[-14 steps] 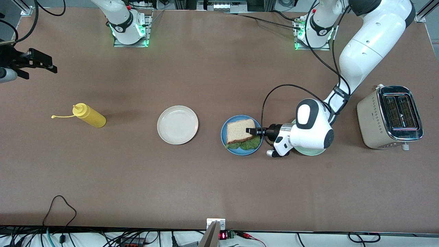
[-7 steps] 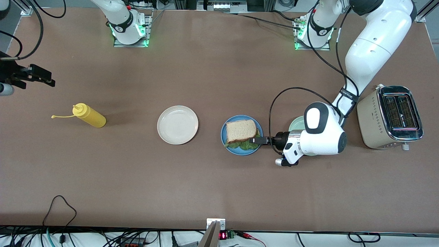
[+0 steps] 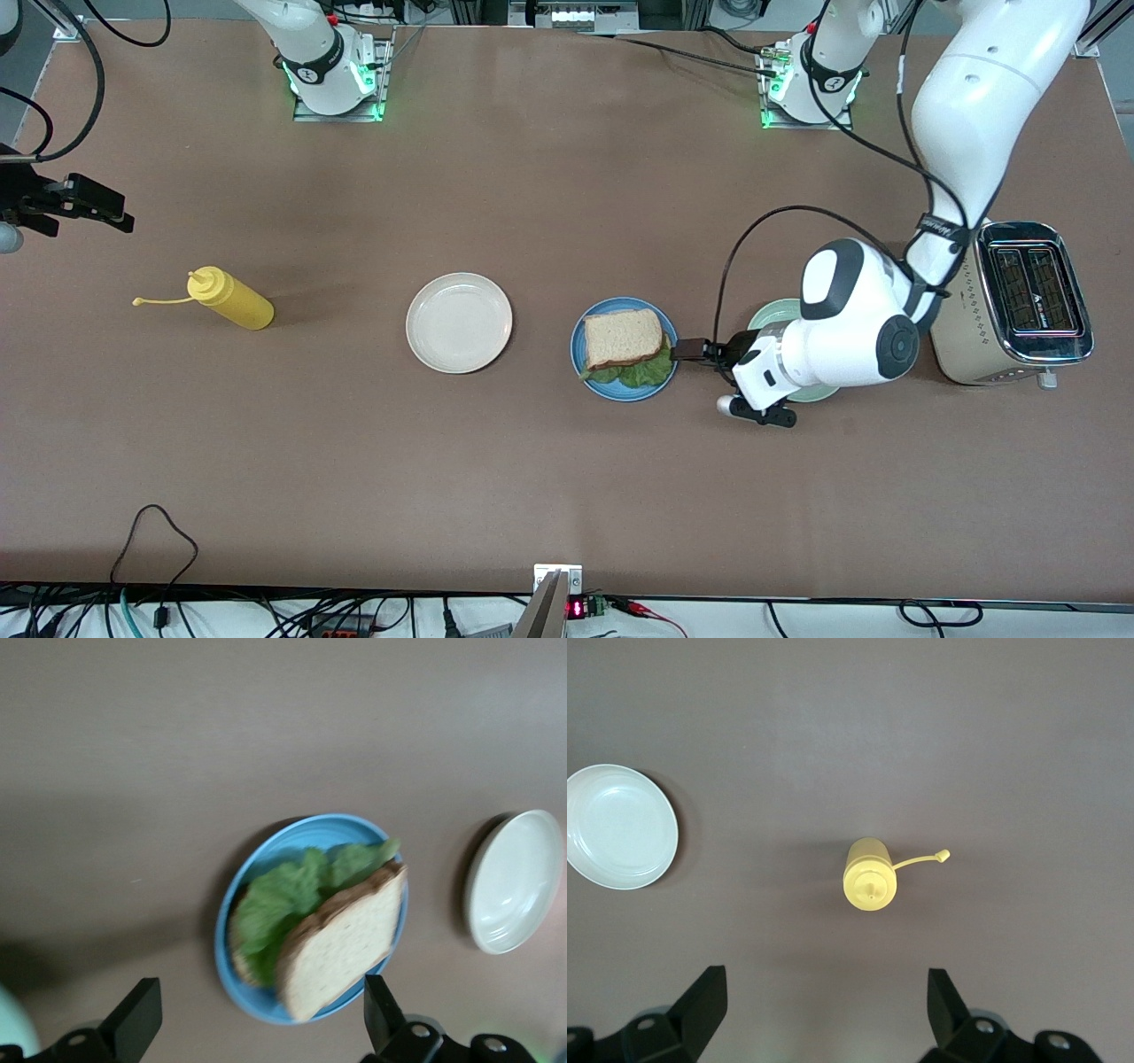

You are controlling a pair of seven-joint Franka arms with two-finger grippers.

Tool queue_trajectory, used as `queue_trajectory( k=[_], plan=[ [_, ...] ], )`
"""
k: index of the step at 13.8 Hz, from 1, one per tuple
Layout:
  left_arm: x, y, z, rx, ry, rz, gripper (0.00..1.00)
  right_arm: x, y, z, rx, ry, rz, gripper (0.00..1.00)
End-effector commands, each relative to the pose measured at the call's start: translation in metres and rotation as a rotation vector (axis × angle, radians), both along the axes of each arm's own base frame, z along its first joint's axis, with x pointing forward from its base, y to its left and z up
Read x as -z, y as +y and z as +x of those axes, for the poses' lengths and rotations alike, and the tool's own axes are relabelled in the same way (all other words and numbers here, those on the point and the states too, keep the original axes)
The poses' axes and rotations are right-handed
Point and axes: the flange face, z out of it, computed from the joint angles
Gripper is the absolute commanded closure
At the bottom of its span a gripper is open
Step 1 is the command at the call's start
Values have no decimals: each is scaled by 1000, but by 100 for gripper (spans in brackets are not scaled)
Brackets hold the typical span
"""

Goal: Make sandwich in blue plate with both arms

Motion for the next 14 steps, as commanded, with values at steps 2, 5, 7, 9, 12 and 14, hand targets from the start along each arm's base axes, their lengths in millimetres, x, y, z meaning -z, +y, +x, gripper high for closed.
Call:
queue_trajectory(
  k=[2, 5, 7, 9, 12, 14],
  plan=[
    [-47, 29, -4, 64, -68, 190, 0, -7, 21, -4, 90, 18, -12, 0],
    [-90, 92, 7, -12, -148, 296, 0, -9, 34, -5, 67, 22, -17, 0],
    [-127, 135, 10, -89, -202, 373, 0, -8, 34, -3, 74, 16, -16, 0],
    [-160, 177, -2, -147, -189, 428, 0, -5, 30, -1, 86, 15, -18, 0],
    [-221, 231, -27, -241, -178, 484, 0, -10, 32, 7, 92, -51, -12, 0],
    [-255, 234, -46, -252, -182, 490, 0, -9, 35, 7, 86, -50, -10, 0]
  ],
)
